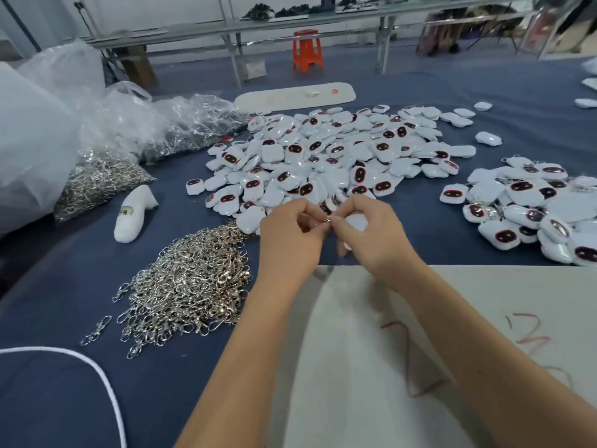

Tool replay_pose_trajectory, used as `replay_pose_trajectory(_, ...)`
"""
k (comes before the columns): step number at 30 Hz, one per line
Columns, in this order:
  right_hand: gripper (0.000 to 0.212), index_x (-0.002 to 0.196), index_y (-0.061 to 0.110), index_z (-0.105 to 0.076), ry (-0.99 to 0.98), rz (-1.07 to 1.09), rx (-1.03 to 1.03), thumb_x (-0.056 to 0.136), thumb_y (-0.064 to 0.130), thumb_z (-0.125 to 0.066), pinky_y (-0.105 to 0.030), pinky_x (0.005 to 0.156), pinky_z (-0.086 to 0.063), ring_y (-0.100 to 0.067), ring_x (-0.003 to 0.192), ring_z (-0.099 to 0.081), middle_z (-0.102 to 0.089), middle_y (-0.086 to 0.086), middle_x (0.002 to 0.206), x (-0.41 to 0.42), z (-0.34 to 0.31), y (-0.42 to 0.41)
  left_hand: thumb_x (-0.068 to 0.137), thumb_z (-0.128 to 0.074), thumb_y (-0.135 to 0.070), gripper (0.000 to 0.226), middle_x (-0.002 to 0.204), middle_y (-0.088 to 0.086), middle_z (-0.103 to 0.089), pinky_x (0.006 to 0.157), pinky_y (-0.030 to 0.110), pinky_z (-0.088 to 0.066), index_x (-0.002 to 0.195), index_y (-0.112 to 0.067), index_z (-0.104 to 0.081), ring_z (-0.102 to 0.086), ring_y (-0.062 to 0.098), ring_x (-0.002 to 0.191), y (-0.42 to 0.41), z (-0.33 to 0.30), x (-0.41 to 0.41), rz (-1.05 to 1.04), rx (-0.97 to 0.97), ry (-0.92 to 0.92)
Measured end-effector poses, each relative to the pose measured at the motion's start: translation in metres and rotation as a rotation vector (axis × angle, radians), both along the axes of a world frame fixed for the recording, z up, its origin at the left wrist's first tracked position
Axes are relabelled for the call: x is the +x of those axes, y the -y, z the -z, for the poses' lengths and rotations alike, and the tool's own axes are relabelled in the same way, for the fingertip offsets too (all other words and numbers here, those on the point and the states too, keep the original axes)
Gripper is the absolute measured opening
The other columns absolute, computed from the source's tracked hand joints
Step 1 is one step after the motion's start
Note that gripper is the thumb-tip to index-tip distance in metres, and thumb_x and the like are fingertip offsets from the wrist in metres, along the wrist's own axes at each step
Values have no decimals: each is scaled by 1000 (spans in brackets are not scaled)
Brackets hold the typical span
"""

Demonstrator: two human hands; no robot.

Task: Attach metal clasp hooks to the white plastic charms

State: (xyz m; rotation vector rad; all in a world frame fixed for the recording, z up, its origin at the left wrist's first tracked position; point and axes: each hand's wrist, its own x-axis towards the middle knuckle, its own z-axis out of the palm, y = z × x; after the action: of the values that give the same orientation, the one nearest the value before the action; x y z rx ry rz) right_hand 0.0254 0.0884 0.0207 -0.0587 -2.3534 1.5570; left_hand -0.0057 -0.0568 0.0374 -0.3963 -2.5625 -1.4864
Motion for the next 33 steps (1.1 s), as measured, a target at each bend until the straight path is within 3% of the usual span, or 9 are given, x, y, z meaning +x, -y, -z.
replay_pose_trajectory(3,13,78,17,-62,-25,84,3,91,13,-64,-28,53,-47,-31,57,-60,-66,-5,55,16,0,-38,85,-78,-7,12,71,-8,-69,71,23,-54,83,-17,-74,-66,7,71,-41,8,8,71,190,81)
replay_pose_trajectory(6,17,75,23,-63,-6,171,36,87,11,-69,-30,56,-51,-18,54,-62,-69,-2,61,31,3,-63,84,-80,-8,16,77,0,-75,69,20,-53,88,-19,-69,-71,14,74,-70,19,14,102,280,159)
replay_pose_trajectory(9,19,76,24,-70,-1,204,34,85,7,-71,-31,67,-52,-9,63,-64,-72,7,72,40,13,-75,82,-82,-9,22,76,-1,-75,63,16,-49,86,-21,-64,-68,9,67,-80,31,16,156,264,161)
replay_pose_trajectory(13,10,87,24,-80,-55,155,139,90,15,-77,-12,78,-49,-1,82,-71,-76,18,82,44,20,-73,79,-76,-2,29,71,-5,-72,59,15,-48,82,-27,-61,-61,3,60,-78,41,11,196,193,96)
replay_pose_trajectory(15,9,90,23,-81,-61,175,154,89,14,-80,-8,76,-47,3,80,-71,-77,18,81,41,21,-73,79,-77,-2,30,70,-7,-72,59,16,-49,82,-27,-59,-61,3,59,-78,42,9,188,183,95)
replay_pose_trajectory(20,19,90,28,-78,-51,243,8,87,9,-80,-14,64,-51,-4,60,-70,-77,13,75,39,25,-83,78,-82,-3,31,70,-7,-73,60,16,-50,82,-23,-59,-65,8,63,-81,45,10,204,179,106)
replay_pose_trajectory(24,16,89,28,-77,8,204,-19,86,14,-81,-20,74,-54,-6,69,-73,-77,10,73,39,25,-83,80,-77,3,27,67,-7,-67,65,20,-51,80,-21,-63,-62,8,64,-79,44,9,192,175,83)
replay_pose_trajectory(29,29,92,31,-79,74,112,-26,79,4,-81,-16,69,-54,-8,73,-73,-78,10,82,41,21,-84,86,-70,4,28,71,0,-67,70,40,-57,81,-23,-72,-66,25,71,-79,41,8,192,199,94)
replay_pose_trajectory(33,23,88,28,-78,38,146,-2,87,4,-78,-16,56,-52,-14,50,-67,-76,9,74,41,24,-78,87,-67,6,30,66,-6,-66,68,36,-57,78,-22,-73,-66,21,66,-78,40,6,193,233,132)
